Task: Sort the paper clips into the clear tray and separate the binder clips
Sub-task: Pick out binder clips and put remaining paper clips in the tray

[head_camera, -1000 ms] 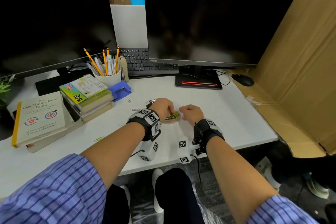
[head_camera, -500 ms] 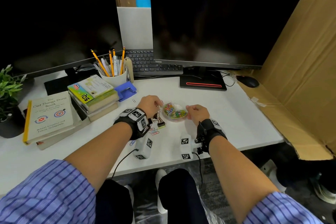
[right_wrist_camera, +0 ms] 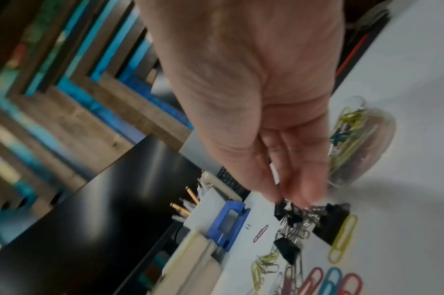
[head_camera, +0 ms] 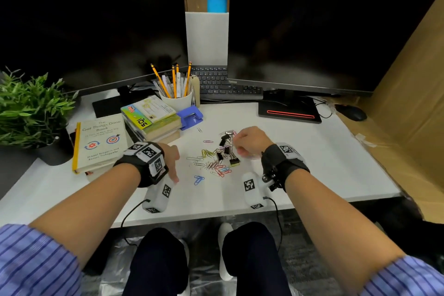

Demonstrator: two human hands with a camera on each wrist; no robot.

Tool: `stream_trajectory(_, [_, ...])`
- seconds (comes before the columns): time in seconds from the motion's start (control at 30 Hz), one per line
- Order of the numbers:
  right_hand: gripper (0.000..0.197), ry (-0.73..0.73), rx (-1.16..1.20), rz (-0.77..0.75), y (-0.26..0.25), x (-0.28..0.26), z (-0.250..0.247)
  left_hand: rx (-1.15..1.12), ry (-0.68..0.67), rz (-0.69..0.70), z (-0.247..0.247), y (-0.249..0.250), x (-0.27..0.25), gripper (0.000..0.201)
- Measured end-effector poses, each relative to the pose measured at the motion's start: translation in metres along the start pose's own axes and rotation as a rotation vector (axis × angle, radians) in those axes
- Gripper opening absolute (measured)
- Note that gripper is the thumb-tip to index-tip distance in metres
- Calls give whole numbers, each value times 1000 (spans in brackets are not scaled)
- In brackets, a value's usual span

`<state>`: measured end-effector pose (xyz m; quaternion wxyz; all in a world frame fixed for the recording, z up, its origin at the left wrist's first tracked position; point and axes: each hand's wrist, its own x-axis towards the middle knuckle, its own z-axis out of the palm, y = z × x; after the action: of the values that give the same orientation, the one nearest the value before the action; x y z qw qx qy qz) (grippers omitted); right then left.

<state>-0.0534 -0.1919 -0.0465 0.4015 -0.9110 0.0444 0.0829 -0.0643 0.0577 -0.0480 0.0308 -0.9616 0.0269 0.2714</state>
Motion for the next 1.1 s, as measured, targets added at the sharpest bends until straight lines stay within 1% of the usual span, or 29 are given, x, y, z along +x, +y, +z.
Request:
stream_trajectory(0.03, [9, -101, -160, 7, -6, -3, 2, -29, 18, 6, 3, 0, 0, 89])
stream_trajectory(0.1, [22, -223, -460, -15, -13, -7, 8, -78, 51, 27, 10, 2, -1, 77])
stream_trajectory(0.13, [29, -263, -547, -19, -14, -11, 11, -91, 68, 38, 12, 4, -1, 75])
stream_trajectory(0.2, [39, -302, -633, -43, -12, -17, 15, -99, 88, 68, 17, 10, 0, 74])
stream_trajectory(0.27, [50, -306, -633, -74, -8, -19, 22, -131, 93, 99, 17, 15, 3, 78])
stream_trajectory(0.33, [62, -298, -628, -122, -10, -21, 31, -170, 93, 130, 16, 21, 7, 84])
stream_trajectory(0.4, [67, -299, -631, -167, -12, -19, 39, -204, 74, 157, 17, 28, 11, 96])
stream_trajectory(0.47, [60, -296, -597, -215, -14, -18, 45, -181, 48, 160, 16, 36, 13, 103])
stream_trajectory(0.5, [55, -284, -571, -243, -14, -18, 48, -151, 40, 153, 17, 40, 13, 104])
stream_trajectory(0.6, [41, -230, -506, -310, -16, -16, 57, -102, 77, 150, 18, 51, 15, 96])
stream_trajectory(0.67, [38, -213, -501, -359, -19, -12, 60, -138, 144, 157, 19, 53, 18, 85])
stream_trajectory(0.77, [37, -226, -544, -408, -22, -8, 61, -196, 233, 154, 17, 54, 22, 66])
stream_trajectory(0.87, [33, -239, -521, -424, -21, -5, 63, -202, 244, 151, 12, 57, 25, 37])
stream_trajectory(0.9, [32, -242, -527, -438, -21, -4, 64, -187, 239, 154, 11, 58, 24, 31])
stream_trajectory(1.0, [27, -238, -580, -450, -23, -2, 66, -160, 254, 163, 10, 60, 26, 29])
stream_trajectory(1.1, [26, -211, -598, -450, -21, 0, 69, -163, 278, 188, 13, 61, 28, 35])
